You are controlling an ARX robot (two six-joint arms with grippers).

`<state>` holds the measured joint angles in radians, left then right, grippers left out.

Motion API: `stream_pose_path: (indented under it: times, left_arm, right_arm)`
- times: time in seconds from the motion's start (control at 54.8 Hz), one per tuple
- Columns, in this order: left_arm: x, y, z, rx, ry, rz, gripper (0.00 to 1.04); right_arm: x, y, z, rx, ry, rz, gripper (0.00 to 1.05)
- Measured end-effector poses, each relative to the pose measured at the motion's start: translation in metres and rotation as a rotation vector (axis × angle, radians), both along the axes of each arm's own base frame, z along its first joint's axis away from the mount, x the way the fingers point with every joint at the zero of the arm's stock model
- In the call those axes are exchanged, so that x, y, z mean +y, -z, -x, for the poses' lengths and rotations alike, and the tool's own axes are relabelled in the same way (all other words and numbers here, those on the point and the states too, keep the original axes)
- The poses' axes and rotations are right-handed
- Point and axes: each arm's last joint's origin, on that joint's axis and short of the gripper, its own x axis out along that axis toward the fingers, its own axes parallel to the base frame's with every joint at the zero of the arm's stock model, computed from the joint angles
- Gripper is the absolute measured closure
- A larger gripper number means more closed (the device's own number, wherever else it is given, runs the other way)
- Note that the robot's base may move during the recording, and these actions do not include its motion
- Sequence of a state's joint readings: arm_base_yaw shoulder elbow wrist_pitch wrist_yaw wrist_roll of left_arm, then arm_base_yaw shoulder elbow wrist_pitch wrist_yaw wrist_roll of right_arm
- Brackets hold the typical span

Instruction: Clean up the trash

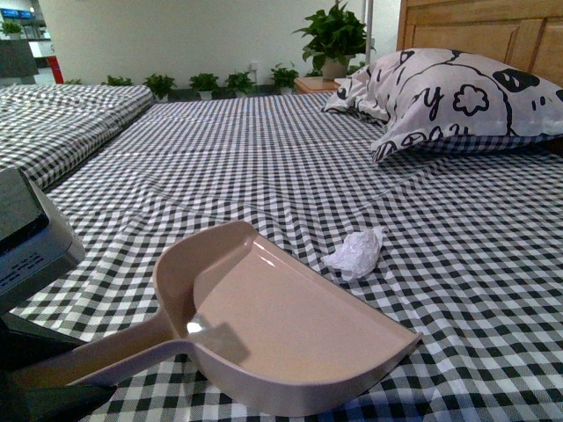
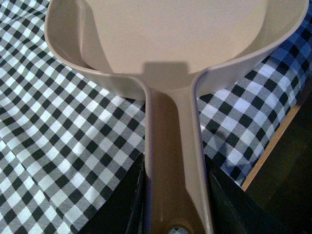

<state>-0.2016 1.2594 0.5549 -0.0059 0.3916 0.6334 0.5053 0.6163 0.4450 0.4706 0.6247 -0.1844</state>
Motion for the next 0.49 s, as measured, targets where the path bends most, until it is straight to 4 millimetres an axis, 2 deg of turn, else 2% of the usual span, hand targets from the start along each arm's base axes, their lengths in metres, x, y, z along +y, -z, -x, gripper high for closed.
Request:
stream_pose_path:
  times: [0.109, 0.201, 0.292, 0.365, 0.493]
  left_arm:
    - [0.000, 0.000, 0.000, 0.000, 0.000, 0.000, 0.76]
    - [0.000, 0.000, 0.000, 0.000, -0.001, 0.000, 0.76]
    - [0.000, 0.000, 0.000, 0.000, -0.002, -0.001, 0.76]
    - [0.000, 0.000, 0.000, 0.001, -0.004, 0.000, 0.76]
    - [0.000, 0.000, 0.000, 0.000, -0.004, 0.001, 0.76]
  right_arm:
    - [0.001, 0.001, -0.002, 0.028, 0.009, 0.003, 0.84]
    - [0.000, -0.004, -0.017, 0.279, 0.064, 0.069, 0.84]
    - [-0.001, -0.011, -0.034, 0.435, 0.054, 0.117, 0.84]
    - [-0.001, -0.009, -0.057, 0.500, 0.036, 0.127, 0.84]
    - [0.002, -0.001, -0.117, 0.554, 0.002, 0.132, 0.84]
